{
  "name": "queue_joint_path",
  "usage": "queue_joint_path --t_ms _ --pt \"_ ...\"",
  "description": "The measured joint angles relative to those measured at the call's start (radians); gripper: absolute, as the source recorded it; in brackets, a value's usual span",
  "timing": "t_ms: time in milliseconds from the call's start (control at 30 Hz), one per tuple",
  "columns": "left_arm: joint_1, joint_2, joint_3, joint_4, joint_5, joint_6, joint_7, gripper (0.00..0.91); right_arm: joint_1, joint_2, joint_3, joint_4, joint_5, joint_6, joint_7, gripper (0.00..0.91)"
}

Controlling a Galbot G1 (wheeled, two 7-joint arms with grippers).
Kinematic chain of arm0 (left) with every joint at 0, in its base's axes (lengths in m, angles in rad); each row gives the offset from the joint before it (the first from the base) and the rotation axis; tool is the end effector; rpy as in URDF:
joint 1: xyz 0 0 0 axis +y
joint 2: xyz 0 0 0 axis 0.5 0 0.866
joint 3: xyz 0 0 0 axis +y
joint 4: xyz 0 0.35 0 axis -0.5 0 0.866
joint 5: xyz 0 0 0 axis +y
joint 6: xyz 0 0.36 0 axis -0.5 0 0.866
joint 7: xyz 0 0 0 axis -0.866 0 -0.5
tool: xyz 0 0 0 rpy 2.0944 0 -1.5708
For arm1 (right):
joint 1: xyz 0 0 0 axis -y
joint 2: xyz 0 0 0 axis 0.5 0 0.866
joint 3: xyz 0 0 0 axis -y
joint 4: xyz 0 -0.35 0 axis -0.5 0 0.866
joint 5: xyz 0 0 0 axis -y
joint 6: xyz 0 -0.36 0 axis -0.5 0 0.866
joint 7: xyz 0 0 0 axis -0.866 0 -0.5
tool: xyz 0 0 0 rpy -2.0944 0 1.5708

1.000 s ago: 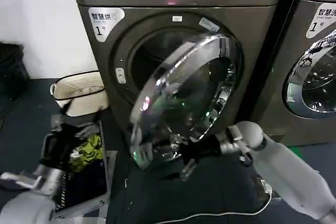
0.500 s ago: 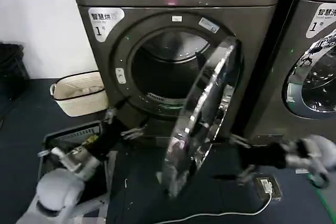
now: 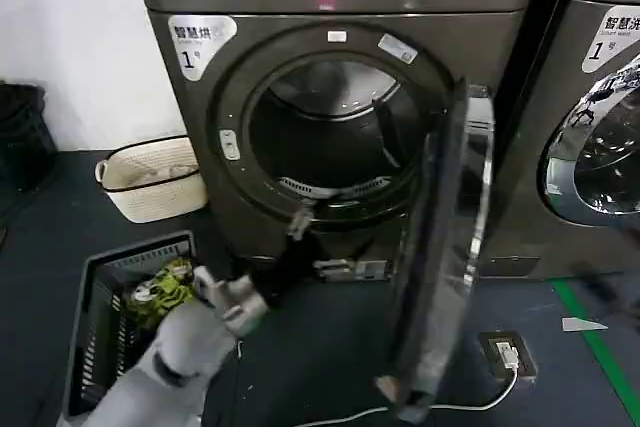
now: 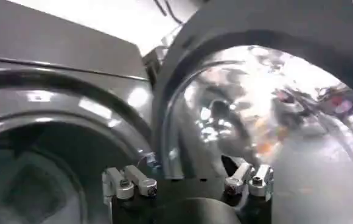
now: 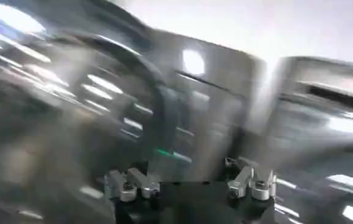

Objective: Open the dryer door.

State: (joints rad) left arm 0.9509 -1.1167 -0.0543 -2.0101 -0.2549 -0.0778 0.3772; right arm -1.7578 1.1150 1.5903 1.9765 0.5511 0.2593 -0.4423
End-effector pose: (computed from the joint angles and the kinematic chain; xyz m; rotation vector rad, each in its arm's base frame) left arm 0.3125 -0.0460 -0.2125 1.2825 2.4323 0.2352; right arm 0.0825 -0.3516 -0.1491 0.2185 2.7548 -0.7403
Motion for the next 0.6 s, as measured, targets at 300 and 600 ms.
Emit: queue_joint_path --t_ms 300,600 --pt "-0.147 -0.081 0.187 0.102 0.018 0.009 -0.014 0.907 0.048 0.122 0.267 -0.069 -0.207 -0.187 0.488 0.907" --pt "-0.264 -0.176 0.307 0.228 0.035 0.012 -0.035 0.907 0.064 0.198 0.47 -0.188 -0.281 -0.257 0.587 0.907"
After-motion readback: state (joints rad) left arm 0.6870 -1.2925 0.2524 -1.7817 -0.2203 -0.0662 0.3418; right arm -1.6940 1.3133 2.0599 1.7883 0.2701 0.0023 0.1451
